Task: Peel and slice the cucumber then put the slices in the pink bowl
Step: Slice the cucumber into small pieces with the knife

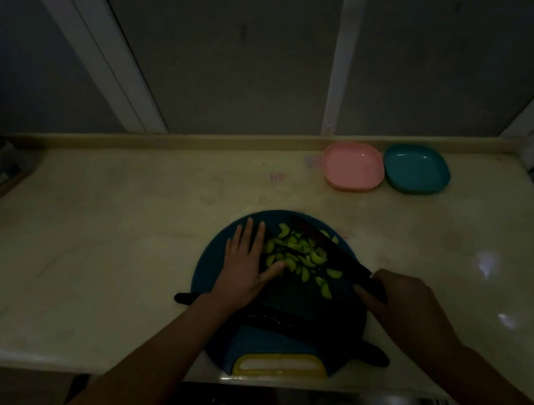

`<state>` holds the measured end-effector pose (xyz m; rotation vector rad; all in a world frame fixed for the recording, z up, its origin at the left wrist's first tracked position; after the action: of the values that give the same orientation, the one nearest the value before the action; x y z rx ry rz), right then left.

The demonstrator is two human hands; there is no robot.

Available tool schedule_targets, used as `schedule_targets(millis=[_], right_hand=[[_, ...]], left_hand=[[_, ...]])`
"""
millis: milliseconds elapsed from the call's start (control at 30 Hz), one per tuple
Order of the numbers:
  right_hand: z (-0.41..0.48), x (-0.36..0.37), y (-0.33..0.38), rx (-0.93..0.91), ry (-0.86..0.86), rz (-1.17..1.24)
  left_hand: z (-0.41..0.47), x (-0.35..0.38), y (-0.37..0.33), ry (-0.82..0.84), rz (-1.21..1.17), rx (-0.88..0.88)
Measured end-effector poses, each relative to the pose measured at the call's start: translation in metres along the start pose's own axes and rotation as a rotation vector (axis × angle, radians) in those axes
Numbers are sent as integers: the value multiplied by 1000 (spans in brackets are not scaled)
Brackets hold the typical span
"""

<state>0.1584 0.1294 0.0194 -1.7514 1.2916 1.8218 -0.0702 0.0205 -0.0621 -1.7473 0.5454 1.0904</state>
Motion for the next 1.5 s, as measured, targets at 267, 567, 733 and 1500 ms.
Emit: schedule_targets(millis=[267, 567, 733, 1500], right_hand=[[27, 35, 25, -42, 29, 212], [24, 66, 44, -8, 162, 397], [14, 80, 43, 45, 176, 445], [19, 96, 57, -20, 145, 238]], left_hand=[[-13, 3, 5, -104, -24, -88], [-14, -24, 37, -43, -78, -70], [-11, -24, 33, 132, 20, 60], [-24, -5, 37, -257, -96, -86]])
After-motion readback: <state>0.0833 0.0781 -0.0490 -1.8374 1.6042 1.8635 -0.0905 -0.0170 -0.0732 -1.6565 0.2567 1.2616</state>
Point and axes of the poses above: each hand's wrist, its own z-axis towards the middle knuckle, its own x-axis out of the palm, y = z × x, the point moved 1 cm from there along z, towards the middle knuckle, and after that the axes turned 1 degree about -y, right-handed, at the moved point
